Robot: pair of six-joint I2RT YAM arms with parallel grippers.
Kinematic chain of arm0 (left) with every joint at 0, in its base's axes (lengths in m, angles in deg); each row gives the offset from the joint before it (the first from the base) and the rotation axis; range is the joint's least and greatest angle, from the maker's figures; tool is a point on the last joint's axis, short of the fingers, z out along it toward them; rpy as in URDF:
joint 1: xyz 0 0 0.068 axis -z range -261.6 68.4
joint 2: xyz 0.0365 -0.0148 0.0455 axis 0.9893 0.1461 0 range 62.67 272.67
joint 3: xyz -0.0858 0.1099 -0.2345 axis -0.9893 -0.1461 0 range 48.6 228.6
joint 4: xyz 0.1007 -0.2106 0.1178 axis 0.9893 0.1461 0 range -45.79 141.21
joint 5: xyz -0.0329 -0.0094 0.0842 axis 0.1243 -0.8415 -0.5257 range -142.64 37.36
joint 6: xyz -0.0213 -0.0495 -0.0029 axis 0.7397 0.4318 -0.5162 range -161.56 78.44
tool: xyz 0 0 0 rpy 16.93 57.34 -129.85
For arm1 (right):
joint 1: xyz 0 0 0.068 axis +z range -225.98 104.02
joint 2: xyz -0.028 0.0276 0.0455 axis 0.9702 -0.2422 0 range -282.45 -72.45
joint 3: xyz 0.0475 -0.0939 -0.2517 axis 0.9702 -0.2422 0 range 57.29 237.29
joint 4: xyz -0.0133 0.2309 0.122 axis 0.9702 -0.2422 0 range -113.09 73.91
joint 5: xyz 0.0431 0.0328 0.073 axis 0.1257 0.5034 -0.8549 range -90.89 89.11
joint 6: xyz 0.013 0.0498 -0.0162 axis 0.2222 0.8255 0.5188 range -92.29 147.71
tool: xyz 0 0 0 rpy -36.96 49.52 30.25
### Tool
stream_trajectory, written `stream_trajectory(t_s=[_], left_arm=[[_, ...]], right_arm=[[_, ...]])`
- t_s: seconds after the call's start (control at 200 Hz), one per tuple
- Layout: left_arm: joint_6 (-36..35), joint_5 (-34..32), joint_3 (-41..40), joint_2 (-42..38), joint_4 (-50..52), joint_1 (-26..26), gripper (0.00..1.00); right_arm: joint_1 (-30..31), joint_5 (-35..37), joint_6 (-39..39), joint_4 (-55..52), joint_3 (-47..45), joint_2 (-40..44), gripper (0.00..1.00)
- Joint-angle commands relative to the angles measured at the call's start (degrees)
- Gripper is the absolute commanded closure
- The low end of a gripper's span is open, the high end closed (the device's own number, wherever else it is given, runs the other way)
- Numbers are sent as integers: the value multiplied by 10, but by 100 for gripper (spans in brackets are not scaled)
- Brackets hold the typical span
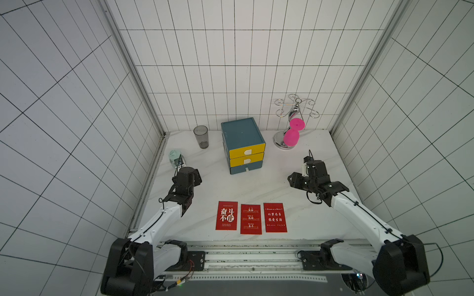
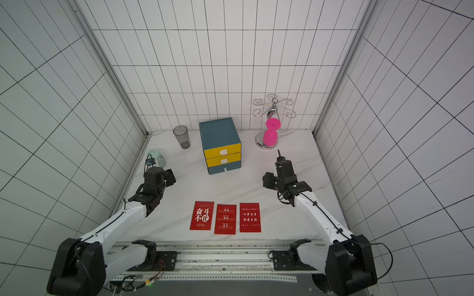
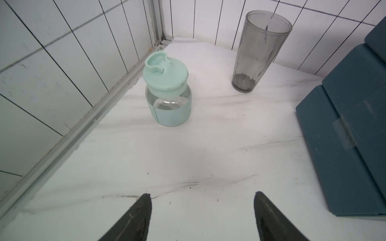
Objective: Take the postcards out of the drawer
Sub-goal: Reset both arms
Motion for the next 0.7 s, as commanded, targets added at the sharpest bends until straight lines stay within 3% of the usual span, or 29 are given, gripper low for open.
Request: stream_trajectory(t_s=[0.0, 0.175, 0.335, 0.36, 0.475, 0.515, 0.565, 0.61, 0.675, 0.7], left_arm=[[-51, -47, 8, 32, -80, -7, 21], [-69, -63, -31, 113, -218, -17, 17], [-107, -22, -29, 163, -307, -33, 15], [-118, -21, -25, 173, -317, -35, 15], [-140, -2, -13, 220, -361, -52, 13], [-134, 10, -18, 238, -391, -62, 13], [-131, 26, -31, 243, -424, -71, 12], [-123, 35, -37, 237, -423, -77, 11], [-111, 80, -44, 235, -410, -95, 11], [-114, 95, -53, 246, -440, -99, 11]], right_arm=[[-44, 80, -91, 15, 17, -7, 40], [-105, 118, -126, 160, -38, -39, 13], [-140, 150, -134, 337, -102, -95, 5], [-143, 157, -137, 369, -113, -106, 0], [-165, 164, -140, 470, -137, -175, 1], [-174, 152, -140, 405, -107, -175, 1], [-176, 152, -152, 460, -120, -189, 1], [-178, 153, -157, 443, -116, -186, 1], [-178, 153, -167, 550, -155, -199, 1], [-175, 148, -171, 531, -152, -192, 1]])
